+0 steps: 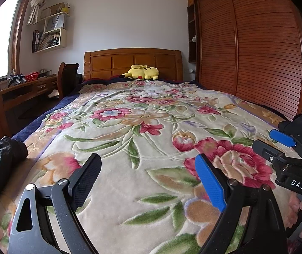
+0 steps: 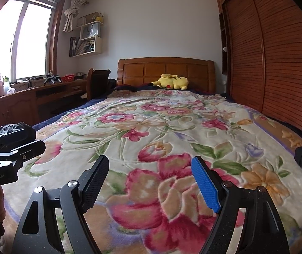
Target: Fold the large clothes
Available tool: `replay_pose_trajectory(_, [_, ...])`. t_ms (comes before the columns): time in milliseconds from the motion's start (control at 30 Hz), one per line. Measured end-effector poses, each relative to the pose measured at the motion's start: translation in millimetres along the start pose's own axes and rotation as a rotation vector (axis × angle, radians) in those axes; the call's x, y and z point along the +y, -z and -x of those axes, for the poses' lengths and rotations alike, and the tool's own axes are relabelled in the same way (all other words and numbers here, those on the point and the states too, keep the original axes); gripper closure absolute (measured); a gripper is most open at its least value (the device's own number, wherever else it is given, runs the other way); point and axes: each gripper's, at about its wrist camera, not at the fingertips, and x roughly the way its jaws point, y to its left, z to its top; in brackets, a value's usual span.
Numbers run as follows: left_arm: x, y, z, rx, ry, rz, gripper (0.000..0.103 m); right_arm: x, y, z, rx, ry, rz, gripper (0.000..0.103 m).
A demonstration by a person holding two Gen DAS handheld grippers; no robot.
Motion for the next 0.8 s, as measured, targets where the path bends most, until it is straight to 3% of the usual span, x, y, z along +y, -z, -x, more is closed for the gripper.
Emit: replay_pose_trajectory(800, [0.6,0.7,0.4,-0.001,0.001,0.0,0.012,-3.3,1.2,-1.2,-0.007,-0.005,0.006,0.021])
